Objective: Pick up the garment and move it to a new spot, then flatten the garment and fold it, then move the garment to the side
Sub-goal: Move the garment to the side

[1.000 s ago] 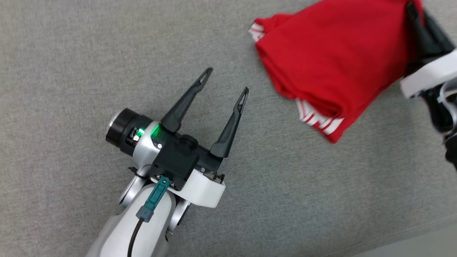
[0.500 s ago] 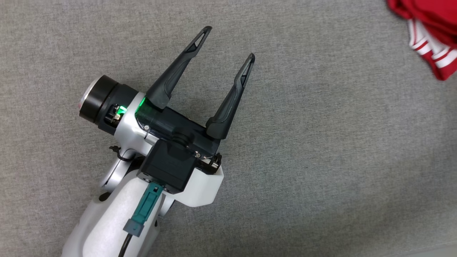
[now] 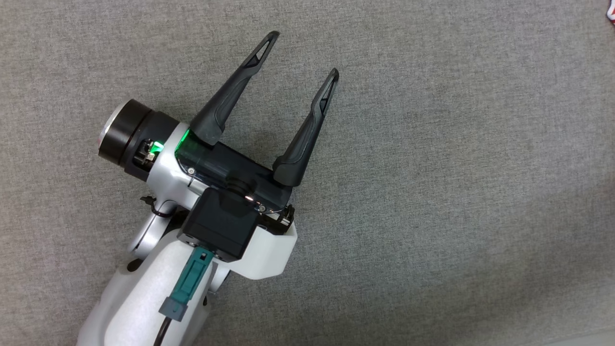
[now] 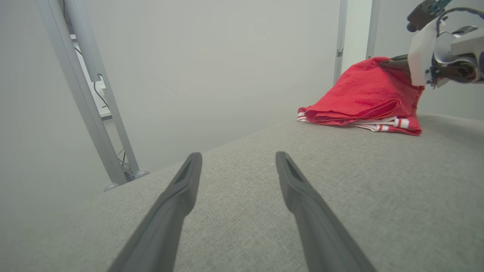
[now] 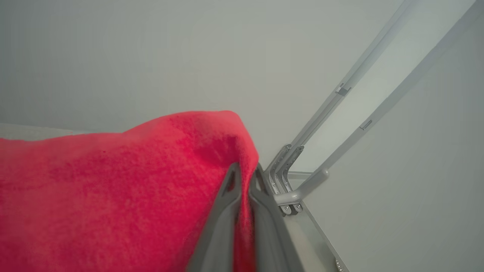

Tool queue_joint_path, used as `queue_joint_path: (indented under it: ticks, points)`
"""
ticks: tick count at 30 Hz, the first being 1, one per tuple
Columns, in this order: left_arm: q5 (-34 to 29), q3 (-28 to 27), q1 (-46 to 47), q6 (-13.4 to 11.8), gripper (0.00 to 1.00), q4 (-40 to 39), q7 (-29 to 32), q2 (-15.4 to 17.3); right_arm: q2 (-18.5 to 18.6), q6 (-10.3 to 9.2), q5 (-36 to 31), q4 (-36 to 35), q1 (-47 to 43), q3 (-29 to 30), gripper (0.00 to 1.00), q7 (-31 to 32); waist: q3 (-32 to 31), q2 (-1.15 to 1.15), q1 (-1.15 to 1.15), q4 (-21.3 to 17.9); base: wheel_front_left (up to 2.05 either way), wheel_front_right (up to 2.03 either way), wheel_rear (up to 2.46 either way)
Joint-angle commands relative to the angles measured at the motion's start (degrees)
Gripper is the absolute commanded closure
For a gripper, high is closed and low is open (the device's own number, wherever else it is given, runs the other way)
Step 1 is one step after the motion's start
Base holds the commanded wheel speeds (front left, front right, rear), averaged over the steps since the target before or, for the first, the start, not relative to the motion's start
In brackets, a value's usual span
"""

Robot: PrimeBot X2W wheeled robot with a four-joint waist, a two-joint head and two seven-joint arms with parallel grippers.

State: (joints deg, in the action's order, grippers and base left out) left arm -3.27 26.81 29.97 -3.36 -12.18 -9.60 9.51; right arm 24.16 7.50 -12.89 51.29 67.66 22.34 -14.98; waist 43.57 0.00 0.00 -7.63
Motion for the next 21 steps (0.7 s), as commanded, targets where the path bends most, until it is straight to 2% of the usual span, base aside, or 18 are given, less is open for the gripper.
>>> queue_joint_path:
  ticks: [1,6,7,8,9,14,21]
  points:
    - [0.42,-0.07,1.16,-0.21,0.00,-0.10,-0.04,0.09,-0.57,-0.02,-2.40,0.56,0.84,1.64,1.00,-0.29,0.10,0.00,0.00,0.05,0.00,0.00,0.00]
    - [0.93,0.21,1.38,-0.23,0.00,0.22,0.22,-0.18,-1.64,-0.02,-10.16,1.69,0.99,6.70,1.00,-0.28,0.60,0.00,0.00,0.98,0.00,0.00,0.00]
    - [1.10,0.22,1.35,-0.30,0.00,0.22,0.17,-0.23,-1.68,-0.02,-12.12,2.00,0.90,7.56,0.82,-0.28,0.65,0.00,0.00,1.22,0.00,0.00,0.00]
    - [1.27,0.15,1.30,-0.46,0.00,0.18,0.19,-0.23,-1.79,-0.02,-15.71,1.79,0.93,8.98,0.47,-0.28,0.72,0.00,0.00,1.72,0.00,0.00,0.00]
    - [1.32,0.12,1.22,-0.59,0.00,0.18,0.18,-0.22,-1.84,-0.02,-17.64,1.51,0.88,9.94,0.00,-0.24,0.69,0.00,0.00,1.94,0.00,0.00,0.00]
    - [2.24,0.19,0.12,-0.99,0.00,0.93,-0.55,-0.52,-4.21,-0.02,-23.69,-0.41,-0.17,13.47,0.00,-0.21,-0.72,0.00,0.00,3.03,0.00,0.00,0.00]
    - [4.06,0.26,-1.71,-2.09,0.00,2.50,-2.30,-1.57,-8.31,-0.02,-22.60,-1.17,-4.66,10.84,0.00,-0.25,-4.78,0.00,0.00,4.60,0.00,0.00,0.00]
